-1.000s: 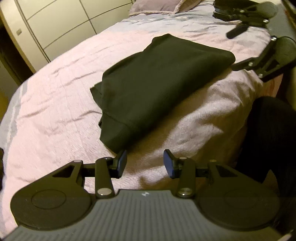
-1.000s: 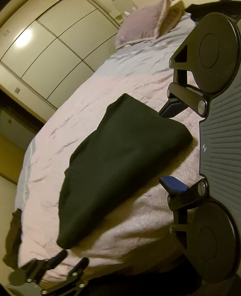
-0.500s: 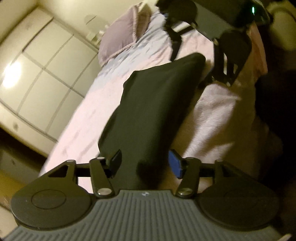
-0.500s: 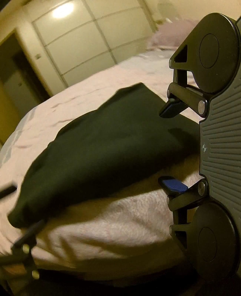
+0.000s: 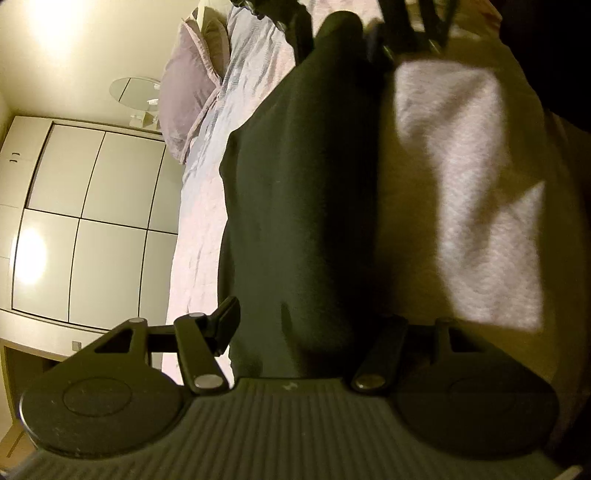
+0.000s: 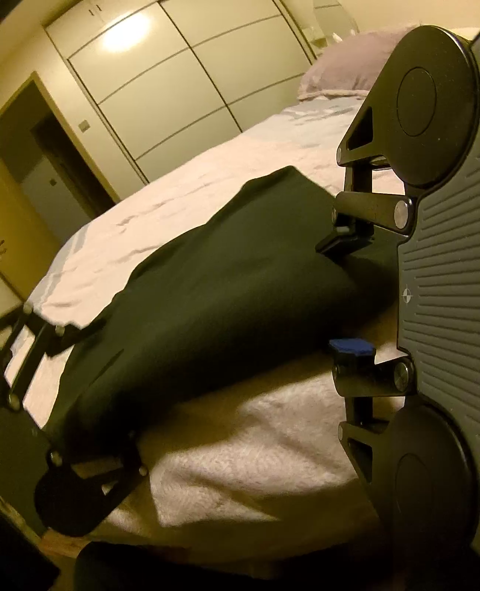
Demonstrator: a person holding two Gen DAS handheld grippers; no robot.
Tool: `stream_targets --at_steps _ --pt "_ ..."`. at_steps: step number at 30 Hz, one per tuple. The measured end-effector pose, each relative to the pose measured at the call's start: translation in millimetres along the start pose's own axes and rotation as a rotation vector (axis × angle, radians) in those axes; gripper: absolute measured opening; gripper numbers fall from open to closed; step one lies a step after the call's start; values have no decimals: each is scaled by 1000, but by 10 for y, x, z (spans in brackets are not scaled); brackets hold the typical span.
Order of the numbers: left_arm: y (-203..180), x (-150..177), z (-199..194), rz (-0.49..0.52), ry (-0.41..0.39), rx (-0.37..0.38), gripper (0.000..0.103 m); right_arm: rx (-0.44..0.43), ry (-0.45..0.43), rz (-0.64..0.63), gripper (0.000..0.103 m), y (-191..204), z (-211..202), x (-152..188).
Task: Fold clothes
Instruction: 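Grasp the folded sweater edge with the left gripper while the right gripper grasps beside it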
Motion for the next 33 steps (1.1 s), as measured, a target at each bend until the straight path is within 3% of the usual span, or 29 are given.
stream_targets --at_steps 7,10,15,19,25,33 --pt "64 5 105 -26 5 59 42 39 -14 -91 50 -39 256 8" --pt "35 -1 145 -24 2 81 32 46 -7 -118 51 -32 365 -1" --pt "58 19 200 -52 -11 134 20 31 -21 -66 50 -107 458 -23" --pt "112 63 181 -94 -40 208 16 12 -40 0 35 -193 508 -41" --pt "196 94 233 -37 -94 297 12 -76 -67 58 32 -280 518 -66" --pt "768 19 180 -104 -32 472 10 -264 70 80 29 -777 406 -415"
Point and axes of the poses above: each gripper's, at about its wrist camera, not at the fingertips, and z roughly the way its jaws point, y to its left, x to its underside, the point moved 6 cm from there along z, roughly the way its jaws point, and after that the axes turned 3 degrees about z, right-handed, at the moved point
